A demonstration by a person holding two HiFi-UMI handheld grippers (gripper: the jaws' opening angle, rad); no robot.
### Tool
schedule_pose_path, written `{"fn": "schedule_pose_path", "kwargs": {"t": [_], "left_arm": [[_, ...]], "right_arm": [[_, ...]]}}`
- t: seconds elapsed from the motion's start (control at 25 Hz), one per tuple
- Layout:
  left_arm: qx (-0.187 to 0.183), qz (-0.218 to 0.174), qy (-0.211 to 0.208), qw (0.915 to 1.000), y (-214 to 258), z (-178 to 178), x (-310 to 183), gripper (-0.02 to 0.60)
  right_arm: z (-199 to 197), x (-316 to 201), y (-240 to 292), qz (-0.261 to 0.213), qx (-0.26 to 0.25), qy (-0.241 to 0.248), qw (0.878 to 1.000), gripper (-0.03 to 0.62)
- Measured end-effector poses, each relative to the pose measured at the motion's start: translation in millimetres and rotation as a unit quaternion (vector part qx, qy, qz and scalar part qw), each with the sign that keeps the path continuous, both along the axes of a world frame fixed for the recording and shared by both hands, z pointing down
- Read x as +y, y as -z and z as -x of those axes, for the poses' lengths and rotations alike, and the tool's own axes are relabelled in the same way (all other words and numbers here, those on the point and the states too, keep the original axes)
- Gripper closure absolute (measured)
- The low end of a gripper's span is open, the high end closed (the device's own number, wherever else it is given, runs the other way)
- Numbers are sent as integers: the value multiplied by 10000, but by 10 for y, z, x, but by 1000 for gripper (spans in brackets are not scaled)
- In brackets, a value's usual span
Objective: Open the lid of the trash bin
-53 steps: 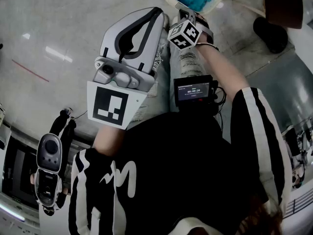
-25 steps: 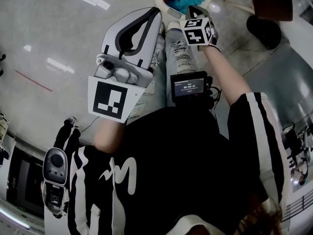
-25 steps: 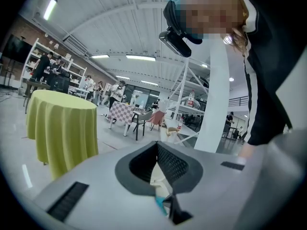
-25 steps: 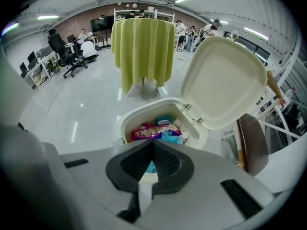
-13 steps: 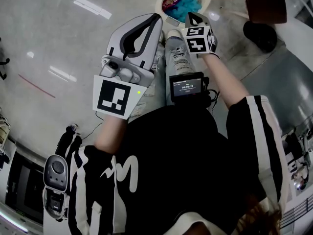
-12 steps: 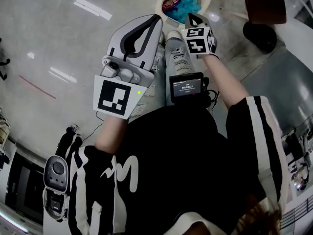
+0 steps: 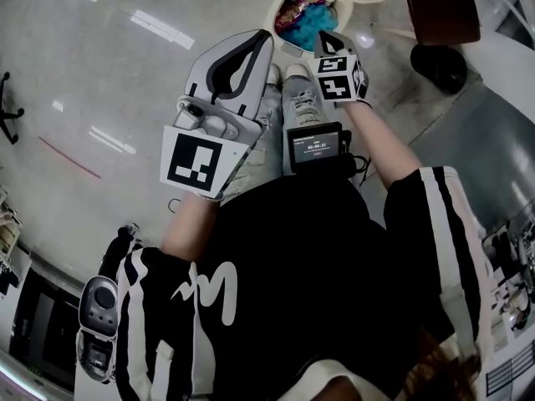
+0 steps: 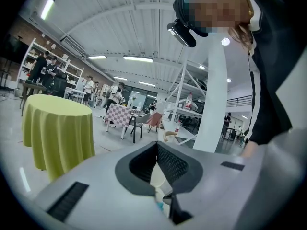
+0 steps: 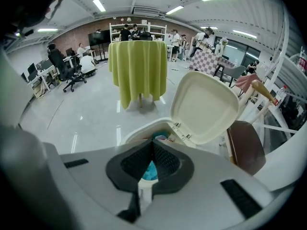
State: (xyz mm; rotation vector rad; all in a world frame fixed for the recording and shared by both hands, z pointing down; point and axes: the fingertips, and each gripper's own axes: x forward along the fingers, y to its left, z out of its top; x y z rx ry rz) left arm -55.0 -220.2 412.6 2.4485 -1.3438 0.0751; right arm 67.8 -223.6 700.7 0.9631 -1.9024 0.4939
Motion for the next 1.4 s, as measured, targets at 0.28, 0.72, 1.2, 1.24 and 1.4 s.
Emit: {"fn": "schedule_pose_path", "kwargs": {"t": [0.28,0.72,1.2,1.24,1.4], "left_arm": [[-7,-99,-37,9999,201,1,-27,574],[-8,-209,-65,9998,381,-7,-2,575],[-66,-400,-171,9990,649,-3,97,574],[-80,-415,-192,9989,667,-7,100,574],[-119,-481,-251,9985,730,-21,109,575]], "right_arm": [[54,-46,307,-139,-195,-37,9997,591],[82,11,608,-268,-321,211,9989,591],[82,-88,1177,-791,-542,29,9954,591],[84,-90,1217,-817,-571,14,9950,591],[79,-107,1399,-934,-730,-96,9929,591]]}}
